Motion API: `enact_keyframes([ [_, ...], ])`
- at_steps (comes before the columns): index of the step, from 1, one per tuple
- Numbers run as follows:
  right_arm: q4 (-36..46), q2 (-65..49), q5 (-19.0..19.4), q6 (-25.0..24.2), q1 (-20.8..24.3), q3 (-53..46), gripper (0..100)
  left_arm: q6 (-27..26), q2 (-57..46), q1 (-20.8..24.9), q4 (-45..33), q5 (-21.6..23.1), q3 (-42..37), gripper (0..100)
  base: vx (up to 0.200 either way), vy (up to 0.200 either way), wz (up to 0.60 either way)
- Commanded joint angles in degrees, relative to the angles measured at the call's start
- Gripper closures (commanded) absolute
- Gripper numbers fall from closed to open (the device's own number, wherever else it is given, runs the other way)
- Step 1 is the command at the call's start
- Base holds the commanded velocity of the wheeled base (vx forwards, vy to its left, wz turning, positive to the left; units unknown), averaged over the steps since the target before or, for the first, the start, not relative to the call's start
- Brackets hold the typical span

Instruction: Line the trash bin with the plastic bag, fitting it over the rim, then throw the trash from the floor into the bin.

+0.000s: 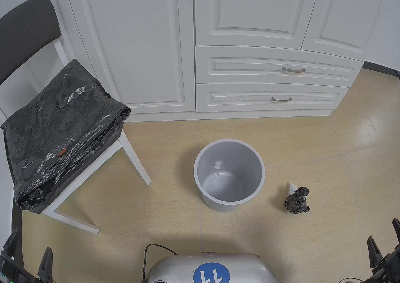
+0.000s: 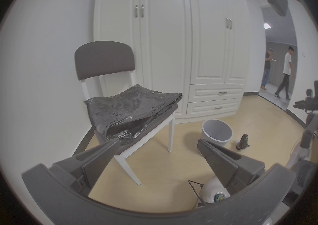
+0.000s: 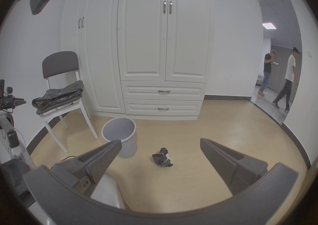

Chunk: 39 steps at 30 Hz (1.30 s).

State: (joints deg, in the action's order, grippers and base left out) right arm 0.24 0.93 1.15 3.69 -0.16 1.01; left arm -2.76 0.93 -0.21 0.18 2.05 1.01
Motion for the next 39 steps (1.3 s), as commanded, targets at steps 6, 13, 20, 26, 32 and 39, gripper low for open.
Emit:
enact_keyframes([
  [6, -0.2, -0.9, 0.4, -0.9, 0.1, -0.9, 0, 0.7, -0.9, -0.1, -0.1, 0.3, -0.9, 0, 0.0, 0.0, 0.0],
  [13, -0.3, -0.9, -0.1, -2.9, 0.1, -0.9, 0, 6.3, -0.6, 0.0, 6.2, -2.8, 3.8, 0, 0.0, 0.0, 0.0],
  [20, -8.2, 0.0, 3.7, -6.4, 0.3, 7.2, 0, 2.6, 3.2, 0.1, -5.9, 1.8, 13.0, 0, 0.0, 0.0, 0.0],
  [26, -1.8, 11.5, 6.2, -4.6, -0.2, 12.3, 0, -3.3, 18.7, -1.3, -7.6, -2.3, 19.2, 0, 0.0, 0.0, 0.0],
  [32, -4.3, 29.1, 4.8, -5.6, -0.4, 18.3, 0, -5.8, 37.5, -4.0, -4.2, -14.4, 21.4, 0, 0.0, 0.0, 0.0],
  [39, -10.4, 40.0, 1.1, -7.3, 0.0, 20.9, 0, -10.0, 49.8, -19.3, 3.0, -11.5, 20.6, 0, 0.0, 0.0, 0.0],
])
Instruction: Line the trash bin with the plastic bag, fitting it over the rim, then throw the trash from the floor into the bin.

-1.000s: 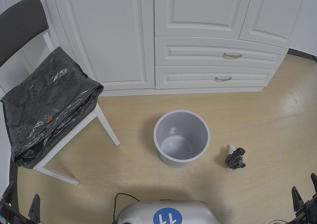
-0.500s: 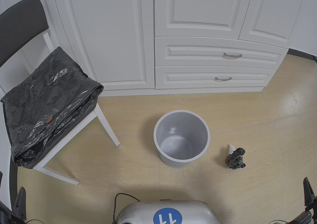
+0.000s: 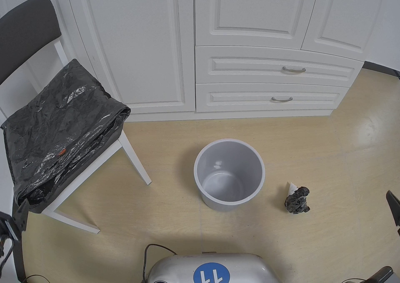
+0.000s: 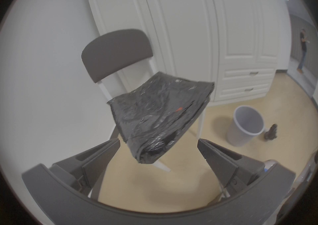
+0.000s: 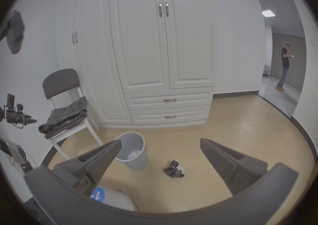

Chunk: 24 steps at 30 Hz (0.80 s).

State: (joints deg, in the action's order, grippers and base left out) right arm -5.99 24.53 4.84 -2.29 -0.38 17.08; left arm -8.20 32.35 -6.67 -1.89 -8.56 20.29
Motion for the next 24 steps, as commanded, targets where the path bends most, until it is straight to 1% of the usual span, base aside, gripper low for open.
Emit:
enact_keyframes([
  [1, -7.4, 20.1, -5.1, -1.8, 1.1, 4.7, 0, -11.0, 22.1, -21.5, 8.7, 8.2, -0.3, 0, 0.0, 0.0, 0.0],
  [2, -7.8, 21.0, -5.6, -1.8, 1.3, 4.7, 0, -13.0, 22.6, -24.6, 9.2, 11.8, -0.9, 0, 0.0, 0.0, 0.0],
  [4, -7.9, 21.9, -6.0, -2.0, 2.1, 4.9, 0, -17.1, 23.2, -29.5, 9.4, 17.5, -2.2, 0, 0.0, 0.0, 0.0],
  [6, -7.9, 22.1, -6.0, -2.5, 2.9, 4.9, 0, -20.2, 23.0, -33.1, 9.4, 21.2, -3.1, 0, 0.0, 0.0, 0.0],
  [7, -7.9, 22.1, -6.0, -2.7, 3.3, 4.9, 0, -21.2, 22.9, -34.4, 9.4, 22.3, -3.6, 0, 0.0, 0.0, 0.0],
  [12, -8.0, 23.8, -6.2, -3.5, 5.3, 4.9, 0, -22.2, 23.7, -35.1, 9.4, 22.7, -3.8, 0, 0.0, 0.0, 0.0],
  [19, -9.0, 25.5, -6.2, -5.1, 5.7, 5.2, 0, -25.5, 31.5, -34.8, 11.6, 22.7, -2.0, 0, 0.0, 0.0, 0.0],
  [24, -9.5, 25.6, -6.2, -5.3, 5.7, 5.3, 0, -25.1, 34.5, -34.7, 14.0, 23.0, -2.2, 0, 0.0, 0.0, 0.0],
])
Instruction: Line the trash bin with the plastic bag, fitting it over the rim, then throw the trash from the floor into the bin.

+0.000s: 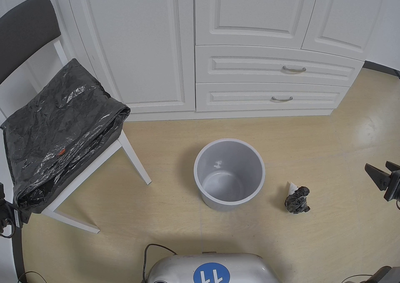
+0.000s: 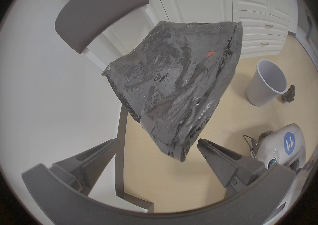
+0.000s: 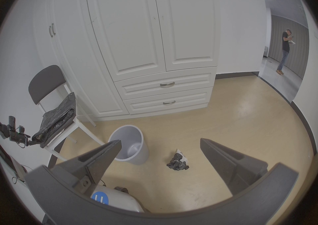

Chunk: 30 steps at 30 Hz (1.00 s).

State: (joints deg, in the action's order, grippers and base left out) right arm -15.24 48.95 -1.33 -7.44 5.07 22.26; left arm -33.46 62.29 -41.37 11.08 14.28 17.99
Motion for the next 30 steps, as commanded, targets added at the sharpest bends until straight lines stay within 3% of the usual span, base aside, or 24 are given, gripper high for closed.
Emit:
enact_keyframes([
  [1, -0.2, 1.2, 0.0, -0.1, 0.3, 0.2, 0, 0.2, 5.2, 0.0, 1.7, 0.2, 0.3, 0, 0.0, 0.0, 0.0],
  [18, -0.5, 0.8, 0.2, -2.6, 3.5, 0.0, 0, 5.3, 14.6, 0.8, 15.6, 0.1, 0.7, 0, 0.0, 0.0, 0.0],
  [30, -0.5, 1.0, 0.2, -2.7, 3.7, -0.1, 0, 4.7, 12.9, -5.2, 16.3, 1.5, 1.6, 0, 0.0, 0.0, 0.0],
])
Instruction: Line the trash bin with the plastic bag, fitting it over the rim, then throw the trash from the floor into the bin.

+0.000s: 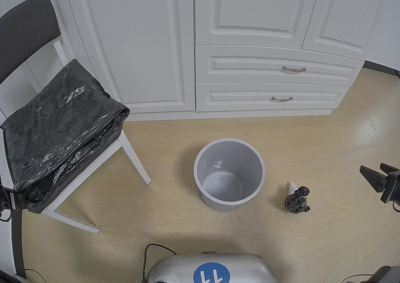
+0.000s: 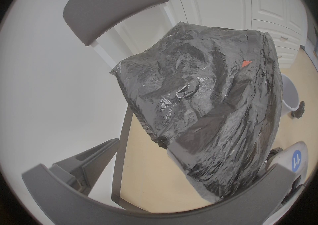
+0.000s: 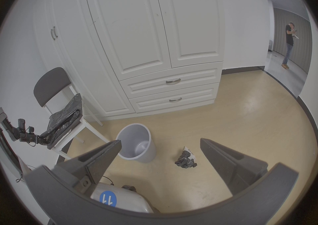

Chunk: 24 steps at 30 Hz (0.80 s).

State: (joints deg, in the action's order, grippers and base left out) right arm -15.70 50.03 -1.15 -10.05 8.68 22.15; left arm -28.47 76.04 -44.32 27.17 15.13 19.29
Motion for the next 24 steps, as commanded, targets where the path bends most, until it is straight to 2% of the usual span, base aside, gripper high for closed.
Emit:
enact_keyframes([
  [1, 0.0, -0.1, 0.0, -0.1, 0.3, 0.0, 0, -0.4, -0.9, -3.0, 0.2, 1.1, 0.5, 0, 0.0, 0.0, 0.0],
  [17, 0.0, -0.2, 0.0, -0.1, 1.6, -0.2, 0, -0.5, -0.9, -3.5, 0.2, 1.8, 0.2, 0, 0.0, 0.0, 0.0],
  [18, 0.0, -0.3, 0.0, -0.1, 1.7, -0.2, 0, -0.5, -1.0, -3.4, 0.2, 1.8, 0.2, 100, 0.0, 0.0, 0.0],
  [24, 0.1, -0.1, 0.0, -0.1, 1.7, -0.4, 0, -0.6, -1.0, -3.0, 0.2, 1.7, -0.1, 100, 0.0, 0.0, 0.0],
])
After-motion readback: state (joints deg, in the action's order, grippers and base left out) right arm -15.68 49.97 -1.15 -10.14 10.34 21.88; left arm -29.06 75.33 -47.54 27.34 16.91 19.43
